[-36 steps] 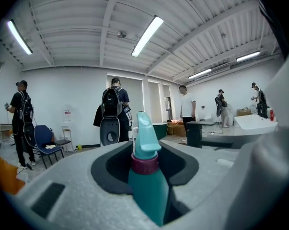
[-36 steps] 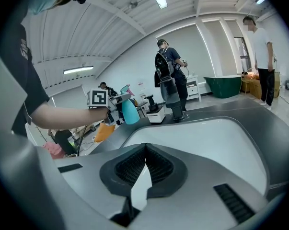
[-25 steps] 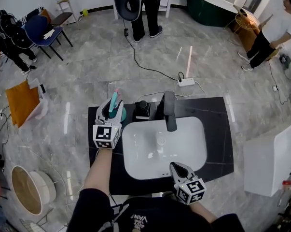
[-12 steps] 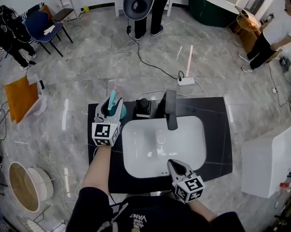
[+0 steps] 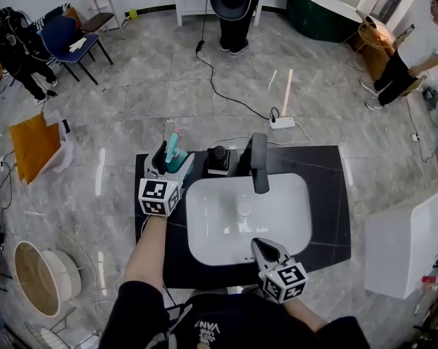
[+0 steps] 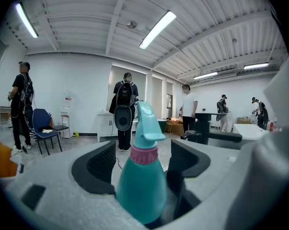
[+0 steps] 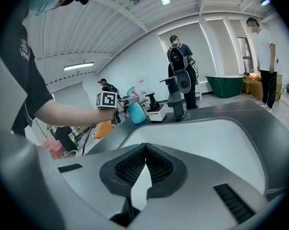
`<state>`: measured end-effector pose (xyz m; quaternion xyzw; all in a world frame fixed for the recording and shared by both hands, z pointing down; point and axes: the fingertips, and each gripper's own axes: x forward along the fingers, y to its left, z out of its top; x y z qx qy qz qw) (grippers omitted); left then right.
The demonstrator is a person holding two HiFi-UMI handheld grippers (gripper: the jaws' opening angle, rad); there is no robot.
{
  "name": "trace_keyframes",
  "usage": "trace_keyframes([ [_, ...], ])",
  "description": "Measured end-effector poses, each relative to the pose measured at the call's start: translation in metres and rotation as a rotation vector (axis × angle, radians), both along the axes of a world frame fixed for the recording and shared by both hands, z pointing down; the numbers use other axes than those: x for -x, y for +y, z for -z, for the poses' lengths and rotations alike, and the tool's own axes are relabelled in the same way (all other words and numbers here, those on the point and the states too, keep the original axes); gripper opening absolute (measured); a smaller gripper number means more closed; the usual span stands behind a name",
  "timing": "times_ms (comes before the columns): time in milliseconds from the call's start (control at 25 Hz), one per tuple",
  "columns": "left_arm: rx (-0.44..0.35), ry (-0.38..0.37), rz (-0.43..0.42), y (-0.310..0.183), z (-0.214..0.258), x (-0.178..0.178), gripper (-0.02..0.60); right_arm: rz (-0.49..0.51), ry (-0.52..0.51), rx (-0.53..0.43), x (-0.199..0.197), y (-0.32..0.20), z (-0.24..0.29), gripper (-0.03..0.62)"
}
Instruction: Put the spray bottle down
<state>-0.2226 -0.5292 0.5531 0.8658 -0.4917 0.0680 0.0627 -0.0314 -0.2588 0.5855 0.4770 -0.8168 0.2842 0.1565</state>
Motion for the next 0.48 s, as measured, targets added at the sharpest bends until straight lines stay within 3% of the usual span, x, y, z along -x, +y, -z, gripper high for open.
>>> trace_keyframes([
  [480,0.042,-0.039,0.006,0.028,0.002,0.007,0.371,0.073,-0.019,-0.022,0.018,0.006,0.007,-0.002],
])
